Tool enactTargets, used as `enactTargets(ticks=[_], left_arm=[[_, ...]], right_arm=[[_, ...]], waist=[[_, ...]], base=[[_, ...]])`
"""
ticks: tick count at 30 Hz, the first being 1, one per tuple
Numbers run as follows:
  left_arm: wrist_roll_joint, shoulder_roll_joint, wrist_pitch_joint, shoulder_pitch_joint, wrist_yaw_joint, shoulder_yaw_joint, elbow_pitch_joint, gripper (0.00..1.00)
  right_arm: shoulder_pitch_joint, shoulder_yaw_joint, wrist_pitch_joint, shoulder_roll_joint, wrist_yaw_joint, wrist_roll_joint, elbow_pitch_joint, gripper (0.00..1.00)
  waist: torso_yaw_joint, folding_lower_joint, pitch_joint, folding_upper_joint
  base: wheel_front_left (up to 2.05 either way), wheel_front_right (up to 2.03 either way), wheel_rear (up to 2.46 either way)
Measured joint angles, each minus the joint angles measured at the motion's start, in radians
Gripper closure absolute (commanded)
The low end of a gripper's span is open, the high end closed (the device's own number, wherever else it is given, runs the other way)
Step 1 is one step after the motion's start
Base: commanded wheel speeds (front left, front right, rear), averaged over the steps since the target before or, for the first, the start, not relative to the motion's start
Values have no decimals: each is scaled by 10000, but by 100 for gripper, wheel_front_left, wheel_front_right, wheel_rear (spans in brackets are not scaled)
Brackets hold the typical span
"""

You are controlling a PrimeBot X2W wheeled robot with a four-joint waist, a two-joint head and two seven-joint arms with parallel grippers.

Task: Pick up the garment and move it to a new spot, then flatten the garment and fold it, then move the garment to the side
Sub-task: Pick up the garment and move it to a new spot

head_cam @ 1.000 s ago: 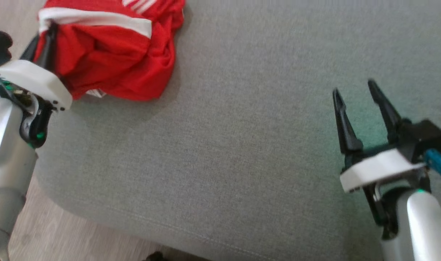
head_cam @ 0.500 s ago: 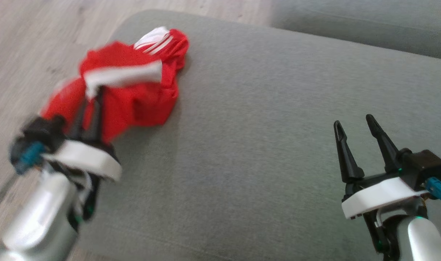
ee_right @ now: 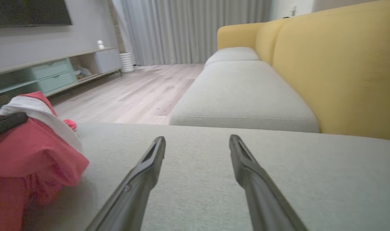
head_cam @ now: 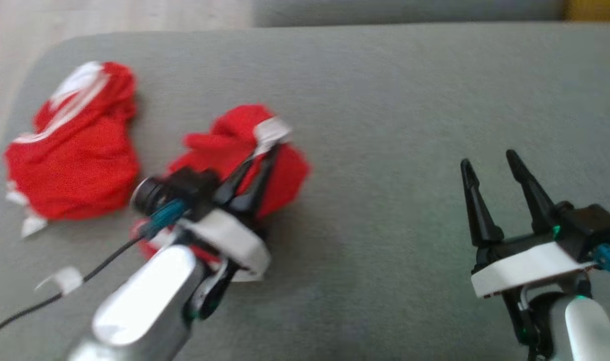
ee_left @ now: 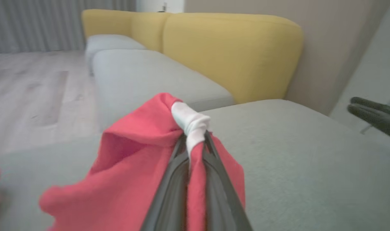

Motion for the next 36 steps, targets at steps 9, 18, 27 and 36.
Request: enactTargets(ticks=[9,18,27,36], left_arm=[[581,-1429,288,-1874,-1034,-1319,763,100],[819,-1636,-56,-1519,-1728,-2380,1873,0],[982,-1344,-1753,-918,-1066,-1810,1542,0],[663,-345,-2581,87,207,146,1455,0]], right_arm=[[-315,-73,-372,2,0,351,2,0],[-404,-157,-685,2,0,437,357,0],[-429,-171,-548,4,0,382,543,0],[-181,-159,-276,4,0,284,546,0]], waist=[[-1700,2,1174,0],[-2239,2,1822,0],[-1326,-1,1046,0],[-195,-2,263,0]], base=[[0,0,0],[0,0,0],[0,0,0],[0,0,0]])
